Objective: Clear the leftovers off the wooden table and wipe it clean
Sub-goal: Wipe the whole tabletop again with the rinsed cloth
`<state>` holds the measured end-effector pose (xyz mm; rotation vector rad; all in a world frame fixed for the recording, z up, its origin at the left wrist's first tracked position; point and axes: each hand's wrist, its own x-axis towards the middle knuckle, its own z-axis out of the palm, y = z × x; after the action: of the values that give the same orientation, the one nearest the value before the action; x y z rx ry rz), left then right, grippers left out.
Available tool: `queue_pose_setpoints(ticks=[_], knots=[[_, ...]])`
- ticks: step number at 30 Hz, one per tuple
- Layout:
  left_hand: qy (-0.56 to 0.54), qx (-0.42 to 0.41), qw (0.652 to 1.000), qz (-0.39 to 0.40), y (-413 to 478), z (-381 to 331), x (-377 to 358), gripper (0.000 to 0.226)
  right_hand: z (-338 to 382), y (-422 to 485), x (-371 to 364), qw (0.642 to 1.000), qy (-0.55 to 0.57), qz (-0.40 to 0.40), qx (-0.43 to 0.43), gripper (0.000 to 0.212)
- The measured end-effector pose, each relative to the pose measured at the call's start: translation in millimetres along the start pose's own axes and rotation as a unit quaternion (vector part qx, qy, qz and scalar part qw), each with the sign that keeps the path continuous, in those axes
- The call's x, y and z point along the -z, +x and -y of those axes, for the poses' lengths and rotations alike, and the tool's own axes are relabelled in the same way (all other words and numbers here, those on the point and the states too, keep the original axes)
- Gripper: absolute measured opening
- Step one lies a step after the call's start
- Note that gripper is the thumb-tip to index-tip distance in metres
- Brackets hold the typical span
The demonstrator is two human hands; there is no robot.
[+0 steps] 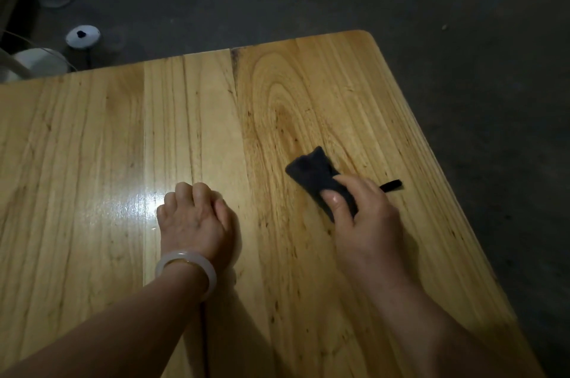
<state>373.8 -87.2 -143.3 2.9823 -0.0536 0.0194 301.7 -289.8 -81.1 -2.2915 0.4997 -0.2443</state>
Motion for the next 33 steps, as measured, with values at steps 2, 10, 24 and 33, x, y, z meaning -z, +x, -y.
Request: queue_pose_setpoints(ticks=[2, 10, 24, 33], knots=[[0.0, -0.001, 1.0, 0.003, 0.8, -0.1, 1.0, 0.024, 19.5, 9.7, 15.6, 0.982, 0.16, 0.039, -0.089, 0.012], [0.009, -0.002, 1.0, 0.002, 1.2, 1.4, -1.7, 0.023, -15.9, 60.0, 42.3, 0.972, 0.069, 0.075, -0.213, 0.017], [-0.001, -0.003, 1.0, -0.005, 1.5, 3.7, -1.5, 0.032, -14.2, 28.3, -53.1, 0.924, -0.333, 0.165, 0.097, 0.064], [0.002, 0.0, 1.0, 0.0, 2.9, 2.1, -0.9, 0.035, -57.9, 109.4, -9.2, 0.918, -0.362, 0.142, 0.075, 0.058]])
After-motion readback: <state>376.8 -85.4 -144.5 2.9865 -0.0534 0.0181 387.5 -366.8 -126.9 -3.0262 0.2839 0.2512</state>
